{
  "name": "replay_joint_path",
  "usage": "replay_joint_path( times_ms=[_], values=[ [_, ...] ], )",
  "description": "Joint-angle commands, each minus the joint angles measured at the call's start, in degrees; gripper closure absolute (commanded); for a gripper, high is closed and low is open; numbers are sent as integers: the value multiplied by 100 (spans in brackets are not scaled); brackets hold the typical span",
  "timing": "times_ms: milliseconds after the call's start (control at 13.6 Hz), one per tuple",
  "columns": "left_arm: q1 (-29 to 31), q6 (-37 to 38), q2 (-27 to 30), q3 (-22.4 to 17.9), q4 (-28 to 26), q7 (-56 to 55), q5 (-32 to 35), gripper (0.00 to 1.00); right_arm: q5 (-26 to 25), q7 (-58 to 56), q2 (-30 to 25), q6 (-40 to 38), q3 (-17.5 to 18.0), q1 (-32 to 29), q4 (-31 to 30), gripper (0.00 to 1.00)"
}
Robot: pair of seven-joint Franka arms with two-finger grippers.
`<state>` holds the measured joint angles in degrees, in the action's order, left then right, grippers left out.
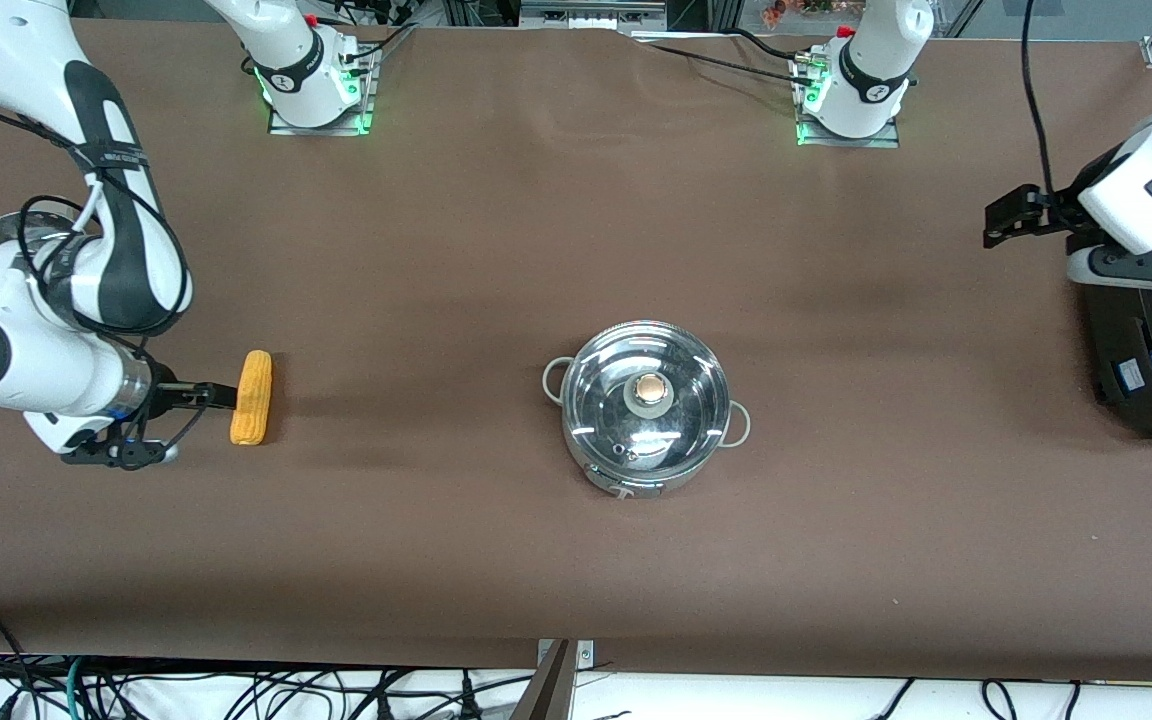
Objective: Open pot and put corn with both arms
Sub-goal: 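Reach the right gripper to the corn while the left gripper approaches the pot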
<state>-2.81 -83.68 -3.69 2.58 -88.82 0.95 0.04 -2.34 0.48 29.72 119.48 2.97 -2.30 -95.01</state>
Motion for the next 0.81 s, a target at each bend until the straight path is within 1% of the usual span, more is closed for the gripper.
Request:
replay_joint_path(
  times_ms=[0,74,295,369,442,664,737],
  values=[
    [-71,-411,-62,347,-4,-182,-170,7,-56,119,-168,758,10,11,-771,0],
    [-79,-482,-132,514,5,-366,-310,1,-48,119,-177,961,10,11,-965,0],
    [-465,-868,-369,577,5,-1007,-565,0,-48,119,-194,1524,10,2,-1466,0],
    [-562,-965,-509,577,13,-1409,-914,0,-48,119,-194,1691,2,2,-1598,0],
    [-711,-1158,-667,577,22,-1753,-1074,0,-48,119,-194,1745,2,2,-1669,0],
    [-1238,-1695,-1168,577,101,-2291,-1050,0,-48,119,-168,1780,-7,-7,-1705,0],
    [-1466,-1765,-1439,577,301,-2484,-963,0,-48,119,-159,1850,-7,-7,-1740,0]
  ],
)
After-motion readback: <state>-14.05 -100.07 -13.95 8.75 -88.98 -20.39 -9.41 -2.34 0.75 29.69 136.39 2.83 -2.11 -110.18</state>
